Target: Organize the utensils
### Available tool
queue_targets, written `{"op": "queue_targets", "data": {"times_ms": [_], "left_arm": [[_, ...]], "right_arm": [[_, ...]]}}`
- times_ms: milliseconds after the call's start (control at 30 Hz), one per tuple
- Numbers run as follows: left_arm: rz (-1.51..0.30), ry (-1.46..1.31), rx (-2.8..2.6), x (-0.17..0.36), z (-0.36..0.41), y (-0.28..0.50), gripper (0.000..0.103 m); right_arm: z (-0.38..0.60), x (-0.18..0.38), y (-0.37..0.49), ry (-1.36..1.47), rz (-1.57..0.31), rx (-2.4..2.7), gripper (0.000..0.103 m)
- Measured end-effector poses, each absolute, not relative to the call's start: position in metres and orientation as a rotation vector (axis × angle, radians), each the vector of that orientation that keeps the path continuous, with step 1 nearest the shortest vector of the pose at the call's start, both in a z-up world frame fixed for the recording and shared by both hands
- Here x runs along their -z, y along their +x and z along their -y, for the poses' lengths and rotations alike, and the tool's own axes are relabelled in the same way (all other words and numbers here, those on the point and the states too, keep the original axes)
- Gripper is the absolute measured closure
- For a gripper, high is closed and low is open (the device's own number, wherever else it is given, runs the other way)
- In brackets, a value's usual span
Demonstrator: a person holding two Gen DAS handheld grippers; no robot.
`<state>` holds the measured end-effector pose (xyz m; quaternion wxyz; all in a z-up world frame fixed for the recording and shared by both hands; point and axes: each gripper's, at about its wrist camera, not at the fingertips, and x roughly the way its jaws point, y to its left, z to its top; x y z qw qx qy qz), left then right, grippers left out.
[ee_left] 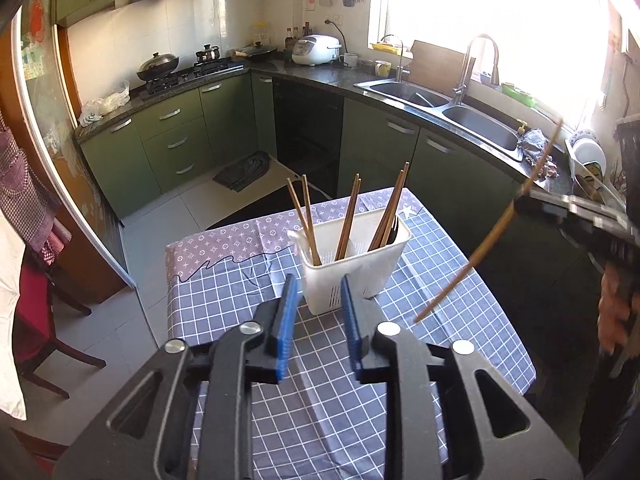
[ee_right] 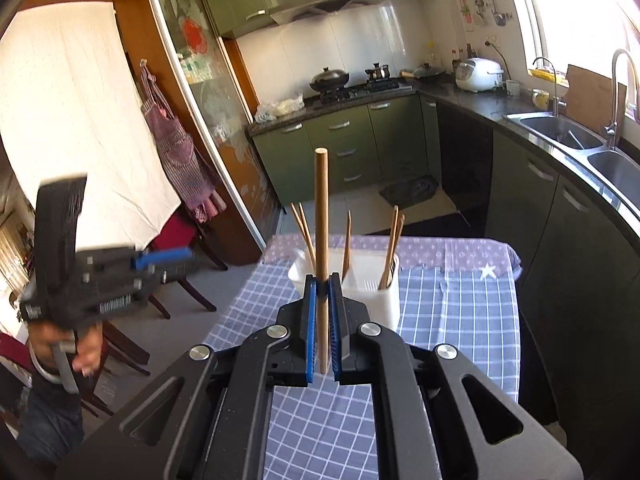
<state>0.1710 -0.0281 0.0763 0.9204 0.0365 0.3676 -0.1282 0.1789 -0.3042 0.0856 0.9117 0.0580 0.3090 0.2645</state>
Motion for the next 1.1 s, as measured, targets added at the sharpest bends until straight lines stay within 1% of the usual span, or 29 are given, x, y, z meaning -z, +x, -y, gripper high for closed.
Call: {"op": "queue_targets", "data": {"times_ms": [67,100,167,200,233,267,400,533,633,733,900,967,1100], "left_arm": [[-0.714,0.048,0.244,-0.068,0.013,0.154,0.038],[-0.685,0.044,0.226,-0.064,0.007,0.146,0.034],[-0.631,0.064,0.179,-0.055,0.000,0.129,0.033],[-0.607,0.073,0.161,-0.049,-0.002,0.121,0.030],[-0.589,0.077,0.146,-0.043,-0.004,0.114,0.022],[-0.575,0.076,0.133,-0.037,-0.005,0.108,0.018],[-0.571,0.088,0.126,-0.011,-0.003,0.089,0.017],[-0.544,0.061,0.105,0.007,-0.001,0.073,0.011],[-0.529,0.017,0.100,0.014,0.000,0.065,0.011],[-0.497,-0.017,0.063,0.017,0.003,0.060,0.008],[-0.483,-0.040,0.023,0.022,0.003,0.057,0.007],[-0.500,-0.054,0.037,0.024,0.002,0.059,0.007],[-0.515,-0.070,0.036,0.027,0.001,0.061,0.007]], "right_arm": [[0.304,-0.104,0.189,0.138,-0.585,-0.534,0.096],[0.303,-0.112,0.194,0.148,-0.567,-0.527,0.096],[0.302,-0.123,0.206,0.160,-0.536,-0.507,0.096],[0.299,-0.126,0.212,0.157,-0.526,-0.497,0.096],[0.297,-0.128,0.219,0.152,-0.521,-0.486,0.096],[0.295,-0.128,0.226,0.149,-0.517,-0.470,0.096],[0.285,-0.116,0.250,0.108,-0.520,-0.415,0.096],[0.274,-0.086,0.275,0.092,-0.587,-0.398,0.096],[0.265,-0.065,0.287,0.068,-0.626,-0.389,0.096],[0.259,-0.051,0.296,0.050,-0.648,-0.382,0.096],[0.252,-0.027,0.304,0.021,-0.690,-0.382,0.096],[0.250,-0.023,0.304,0.020,-0.702,-0.388,0.091],[0.255,-0.038,0.280,0.029,-0.647,-0.410,0.090]]}}
